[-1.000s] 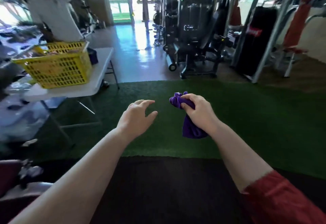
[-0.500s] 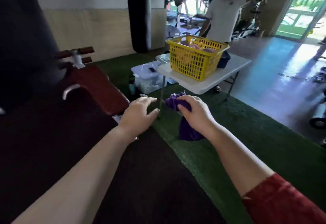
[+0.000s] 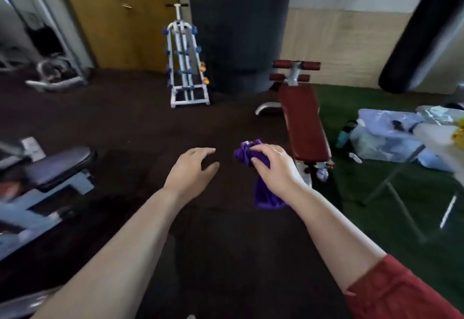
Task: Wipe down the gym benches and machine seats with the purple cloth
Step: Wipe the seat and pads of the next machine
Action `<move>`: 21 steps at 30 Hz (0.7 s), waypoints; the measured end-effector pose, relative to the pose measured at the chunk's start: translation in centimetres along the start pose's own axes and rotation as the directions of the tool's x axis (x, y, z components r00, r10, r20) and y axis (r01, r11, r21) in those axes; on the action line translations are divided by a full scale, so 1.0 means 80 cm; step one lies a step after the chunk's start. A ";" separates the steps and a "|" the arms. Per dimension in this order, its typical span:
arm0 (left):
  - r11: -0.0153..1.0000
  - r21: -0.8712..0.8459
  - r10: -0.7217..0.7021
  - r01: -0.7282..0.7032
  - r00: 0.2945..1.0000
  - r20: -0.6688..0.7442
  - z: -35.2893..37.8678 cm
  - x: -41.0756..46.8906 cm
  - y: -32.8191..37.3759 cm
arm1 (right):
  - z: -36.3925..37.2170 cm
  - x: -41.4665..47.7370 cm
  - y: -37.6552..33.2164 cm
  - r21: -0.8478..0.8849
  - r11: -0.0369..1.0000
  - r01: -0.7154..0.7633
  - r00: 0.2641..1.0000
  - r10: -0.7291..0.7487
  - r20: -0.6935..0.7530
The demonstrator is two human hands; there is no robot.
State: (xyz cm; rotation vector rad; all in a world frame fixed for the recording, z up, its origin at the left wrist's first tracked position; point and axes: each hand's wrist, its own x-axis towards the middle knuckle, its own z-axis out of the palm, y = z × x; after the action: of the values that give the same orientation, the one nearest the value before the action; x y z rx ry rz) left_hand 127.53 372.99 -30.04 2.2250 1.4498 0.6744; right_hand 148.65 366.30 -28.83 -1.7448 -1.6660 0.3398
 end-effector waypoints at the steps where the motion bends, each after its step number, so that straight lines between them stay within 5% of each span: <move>1: 0.999 -0.002 -0.041 0.041 0.999 -0.025 -0.011 -0.002 -0.017 | 0.017 0.012 -0.012 0.014 1.000 0.021 0.999 -0.022 0.030; 21: 0.930 0.058 -0.338 0.363 0.906 -0.254 -0.273 0.076 -0.384 | 0.328 0.289 -0.310 0.197 0.931 0.306 0.897 -0.351 0.267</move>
State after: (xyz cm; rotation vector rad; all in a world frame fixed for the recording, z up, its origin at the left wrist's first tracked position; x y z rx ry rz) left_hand 94.32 391.80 -28.86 1.9242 1.9865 0.7778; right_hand 116.49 394.56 -26.04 -1.3155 -2.0561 0.5764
